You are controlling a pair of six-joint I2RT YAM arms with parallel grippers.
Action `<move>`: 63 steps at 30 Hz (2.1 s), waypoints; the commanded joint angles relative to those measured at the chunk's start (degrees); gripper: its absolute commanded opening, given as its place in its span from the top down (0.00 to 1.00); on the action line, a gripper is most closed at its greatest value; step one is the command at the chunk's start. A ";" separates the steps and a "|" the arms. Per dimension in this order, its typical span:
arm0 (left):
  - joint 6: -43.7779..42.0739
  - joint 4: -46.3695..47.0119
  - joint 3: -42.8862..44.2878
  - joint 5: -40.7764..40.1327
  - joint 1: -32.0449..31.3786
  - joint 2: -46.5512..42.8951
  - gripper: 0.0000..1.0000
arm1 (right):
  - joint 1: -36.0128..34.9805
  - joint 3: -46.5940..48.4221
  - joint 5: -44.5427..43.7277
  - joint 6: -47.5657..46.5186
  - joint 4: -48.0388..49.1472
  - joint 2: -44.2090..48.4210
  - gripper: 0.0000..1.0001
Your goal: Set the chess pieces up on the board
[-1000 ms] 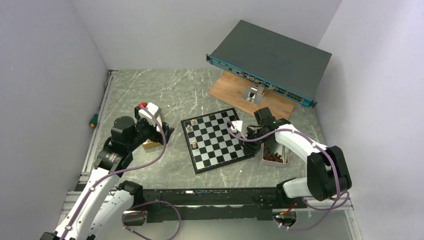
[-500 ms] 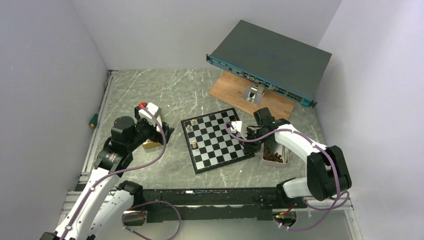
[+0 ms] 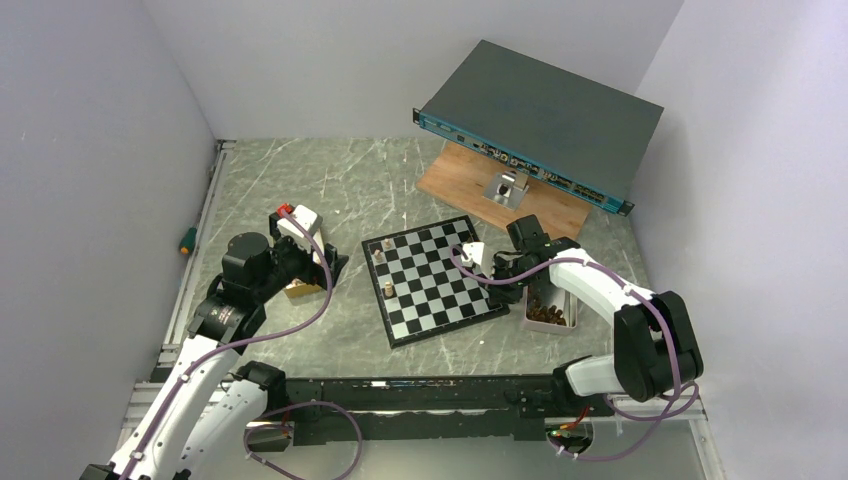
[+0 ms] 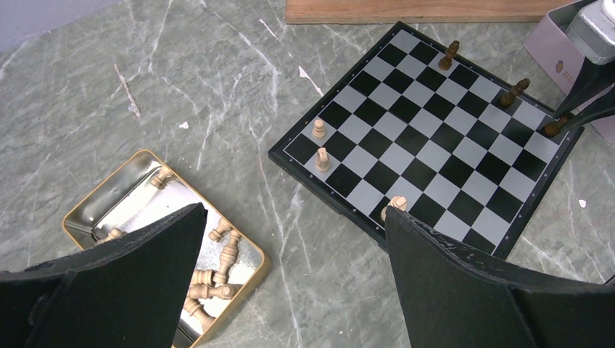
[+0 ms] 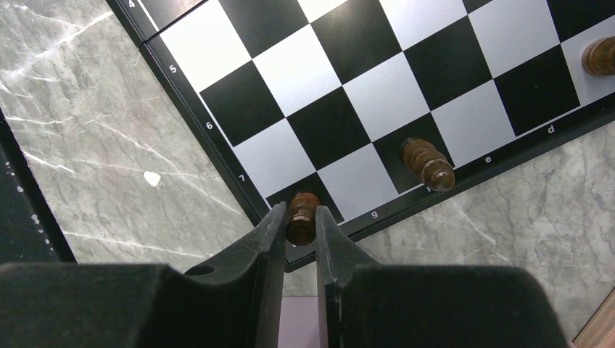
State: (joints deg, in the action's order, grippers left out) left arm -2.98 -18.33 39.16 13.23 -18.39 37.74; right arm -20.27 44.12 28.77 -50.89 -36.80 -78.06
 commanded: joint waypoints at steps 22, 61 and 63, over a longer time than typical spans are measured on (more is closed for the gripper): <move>-0.53 1.34 0.66 0.59 0.29 -0.34 0.01 | -0.12 2.02 -1.08 -3.20 -2.65 0.18 0.85; -0.27 1.69 0.66 1.91 0.38 0.05 0.01 | 24.93 6.89 15.26 -15.94 -20.09 17.95 0.48; -0.18 1.72 0.70 1.96 0.35 0.14 0.01 | 29.42 6.34 14.86 -18.43 -21.50 18.44 0.48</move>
State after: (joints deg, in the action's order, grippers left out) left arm -2.96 -18.33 39.16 13.74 -18.28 37.76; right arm 3.09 49.58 41.12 -63.22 -53.36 -61.08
